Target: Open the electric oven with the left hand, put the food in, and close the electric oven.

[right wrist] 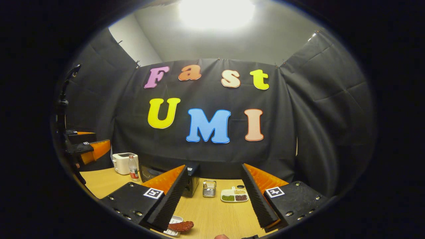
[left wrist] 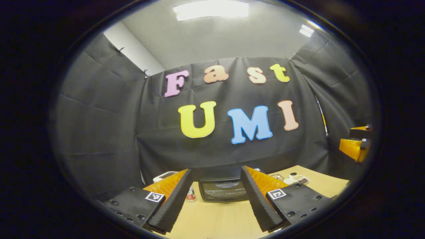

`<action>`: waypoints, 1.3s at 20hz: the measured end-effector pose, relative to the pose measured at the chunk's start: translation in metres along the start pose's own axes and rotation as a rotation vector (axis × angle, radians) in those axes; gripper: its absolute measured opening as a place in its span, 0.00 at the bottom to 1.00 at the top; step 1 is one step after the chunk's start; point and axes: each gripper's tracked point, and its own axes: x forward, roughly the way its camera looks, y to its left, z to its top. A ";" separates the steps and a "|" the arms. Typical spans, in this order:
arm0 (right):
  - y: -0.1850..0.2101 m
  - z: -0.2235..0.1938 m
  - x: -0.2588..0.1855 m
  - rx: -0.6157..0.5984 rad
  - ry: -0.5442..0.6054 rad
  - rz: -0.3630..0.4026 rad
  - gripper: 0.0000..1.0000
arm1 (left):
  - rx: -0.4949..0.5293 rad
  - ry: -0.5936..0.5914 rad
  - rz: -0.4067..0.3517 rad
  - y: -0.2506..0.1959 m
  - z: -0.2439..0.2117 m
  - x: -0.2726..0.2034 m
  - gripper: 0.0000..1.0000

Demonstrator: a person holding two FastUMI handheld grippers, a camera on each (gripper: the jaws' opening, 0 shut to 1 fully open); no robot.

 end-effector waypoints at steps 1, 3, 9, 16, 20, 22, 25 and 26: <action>-0.001 -0.001 0.002 -0.003 0.002 -0.004 0.96 | 0.001 -0.003 -0.008 -0.002 0.001 0.009 1.00; -0.003 -0.003 0.004 -0.004 0.003 -0.021 0.96 | 0.017 -0.022 -0.027 -0.005 0.004 0.031 1.00; -0.011 0.007 0.019 -0.017 -0.008 -0.113 0.96 | -0.006 -0.026 -0.095 -0.020 -0.011 0.111 1.00; -0.012 0.004 0.035 -0.053 0.021 -0.223 0.96 | -0.031 0.044 -0.148 -0.028 -0.072 0.193 1.00; -0.012 0.001 0.039 -0.082 0.049 -0.279 0.96 | -0.016 0.076 -0.171 -0.034 -0.107 0.232 1.00; -0.012 0.002 0.040 -0.094 0.060 -0.307 0.96 | -0.010 0.099 -0.182 -0.039 -0.127 0.250 1.00; -0.013 -0.001 0.038 -0.110 0.082 -0.346 0.96 | -0.014 0.132 -0.202 -0.049 -0.153 0.272 1.00; -0.013 -0.001 0.037 -0.115 0.089 -0.356 0.96 | -0.014 0.145 -0.209 -0.052 -0.163 0.278 0.91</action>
